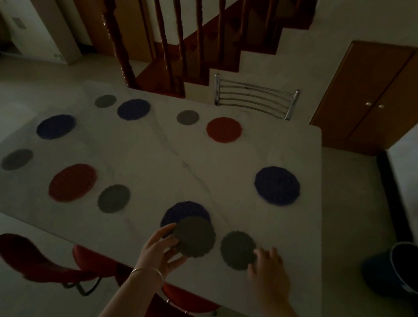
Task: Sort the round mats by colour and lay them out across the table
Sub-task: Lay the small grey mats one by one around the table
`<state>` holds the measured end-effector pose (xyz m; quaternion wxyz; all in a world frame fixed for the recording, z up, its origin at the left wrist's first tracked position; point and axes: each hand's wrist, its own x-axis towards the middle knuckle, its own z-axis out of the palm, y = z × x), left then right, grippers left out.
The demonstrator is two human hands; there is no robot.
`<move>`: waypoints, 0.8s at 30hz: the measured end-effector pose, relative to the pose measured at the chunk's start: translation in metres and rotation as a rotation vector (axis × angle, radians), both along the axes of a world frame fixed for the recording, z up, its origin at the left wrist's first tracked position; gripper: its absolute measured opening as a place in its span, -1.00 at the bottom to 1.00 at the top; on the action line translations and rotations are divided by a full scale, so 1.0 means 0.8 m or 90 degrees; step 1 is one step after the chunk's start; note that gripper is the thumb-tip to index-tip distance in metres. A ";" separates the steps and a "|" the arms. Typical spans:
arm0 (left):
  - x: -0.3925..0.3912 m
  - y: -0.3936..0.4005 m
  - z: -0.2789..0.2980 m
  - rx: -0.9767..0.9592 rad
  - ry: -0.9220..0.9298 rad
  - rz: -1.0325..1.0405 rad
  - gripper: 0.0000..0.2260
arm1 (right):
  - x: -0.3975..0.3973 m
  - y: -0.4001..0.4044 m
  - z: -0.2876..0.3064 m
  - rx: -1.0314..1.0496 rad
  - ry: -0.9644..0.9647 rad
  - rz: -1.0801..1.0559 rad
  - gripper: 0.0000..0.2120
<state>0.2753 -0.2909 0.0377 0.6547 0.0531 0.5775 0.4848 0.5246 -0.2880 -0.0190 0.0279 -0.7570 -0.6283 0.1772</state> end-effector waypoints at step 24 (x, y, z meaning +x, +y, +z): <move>0.343 0.170 0.061 0.064 0.029 0.066 -0.75 | 0.247 0.245 0.117 -0.206 0.779 -0.145 -0.96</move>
